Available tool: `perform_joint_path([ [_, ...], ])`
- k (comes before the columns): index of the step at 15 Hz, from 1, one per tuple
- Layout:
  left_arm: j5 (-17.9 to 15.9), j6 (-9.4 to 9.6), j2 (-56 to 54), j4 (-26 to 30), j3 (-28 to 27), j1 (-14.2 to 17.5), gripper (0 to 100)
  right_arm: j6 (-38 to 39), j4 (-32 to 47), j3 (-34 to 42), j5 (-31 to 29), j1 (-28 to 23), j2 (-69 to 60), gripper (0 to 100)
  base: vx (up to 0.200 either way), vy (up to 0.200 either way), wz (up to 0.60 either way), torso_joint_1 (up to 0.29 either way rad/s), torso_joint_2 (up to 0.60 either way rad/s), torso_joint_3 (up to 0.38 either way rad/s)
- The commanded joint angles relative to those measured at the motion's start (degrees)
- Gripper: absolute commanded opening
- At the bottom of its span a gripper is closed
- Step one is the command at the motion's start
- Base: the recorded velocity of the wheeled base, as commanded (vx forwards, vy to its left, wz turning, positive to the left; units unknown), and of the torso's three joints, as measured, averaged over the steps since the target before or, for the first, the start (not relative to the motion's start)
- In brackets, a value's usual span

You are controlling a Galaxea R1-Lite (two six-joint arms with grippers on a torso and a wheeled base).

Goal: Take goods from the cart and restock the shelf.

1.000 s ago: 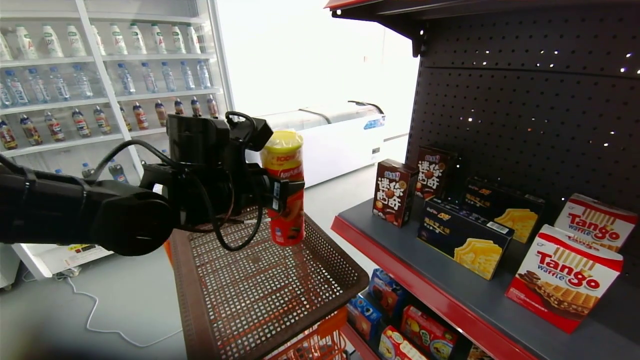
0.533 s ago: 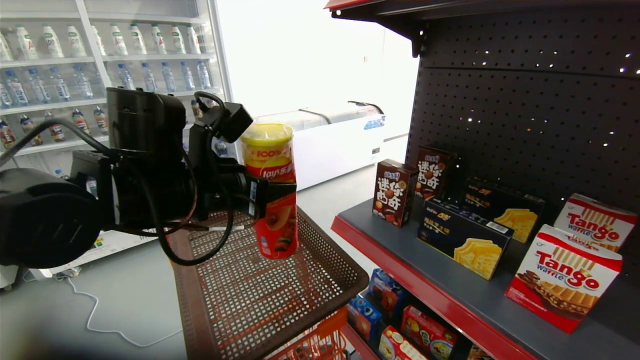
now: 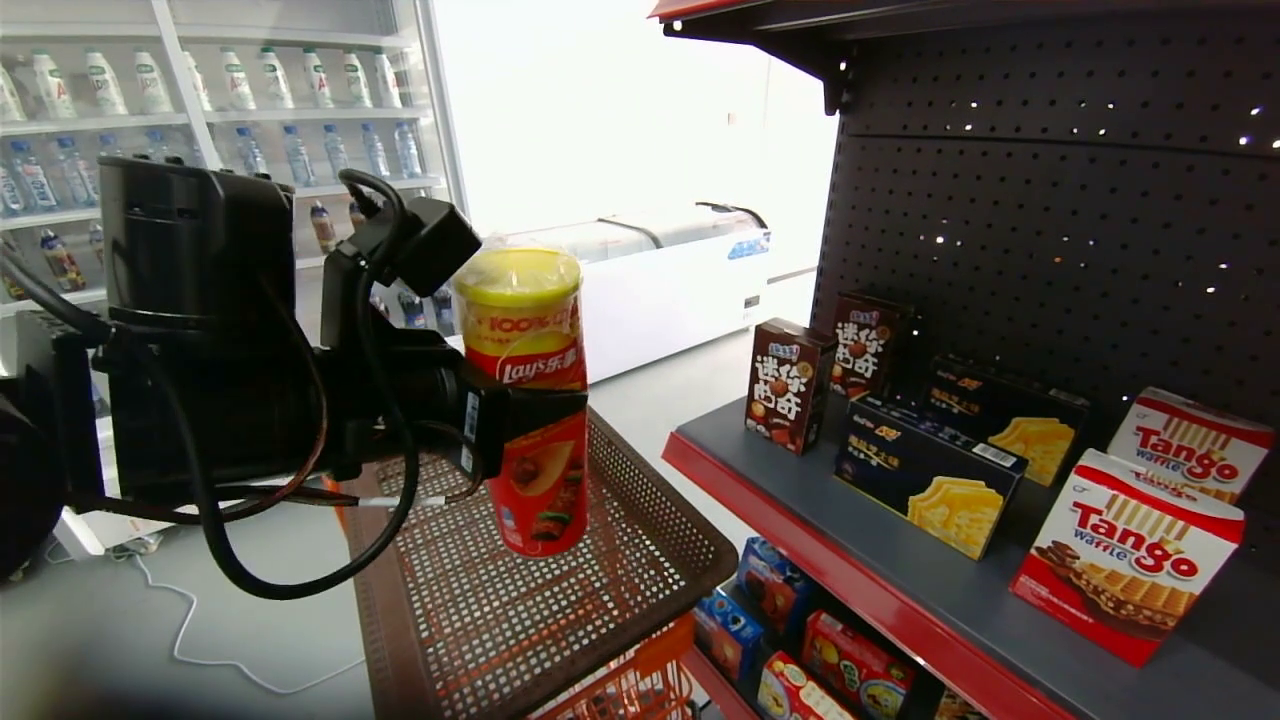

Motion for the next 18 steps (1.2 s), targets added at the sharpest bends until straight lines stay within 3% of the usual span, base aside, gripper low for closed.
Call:
perform_joint_path([
  [1,-0.06,0.0,-1.1,-0.08,0.6,-0.53,0,0.0,-0.01,0.0,0.01,-0.06,0.0,100,0.0,0.0,0.0,0.0,0.0,0.0],
  [4,-2.08,0.0,-1.98,0.27,0.6,-0.18,0,0.0,-0.01,0.0,0.1,0.02,0.0,100,0.0,0.0,0.0,0.0,0.0,0.0],
  [7,-3.23,0.0,-4.97,5.45,0.6,-0.53,0,0.0,-0.01,0.0,0.27,0.02,0.0,100,0.0,0.0,0.0,0.0,0.0,0.0],
  [11,-5.16,0.17,-5.49,5.01,2.36,-0.62,0,-0.09,-0.01,0.0,0.36,0.02,0.0,100,0.0,0.0,0.0,0.0,0.0,0.0],
  [14,-6.92,3.51,-5.23,5.01,2.89,-1.23,0,0.0,-0.01,0.0,0.36,0.02,0.0,100,0.0,0.0,0.0,0.0,0.0,0.0],
  [18,-7.09,3.6,-4.97,5.01,2.89,-1.76,0,0.0,-0.01,0.0,0.27,0.02,0.0,100,0.0,0.0,-0.3,0.002,0.0,0.002],
])
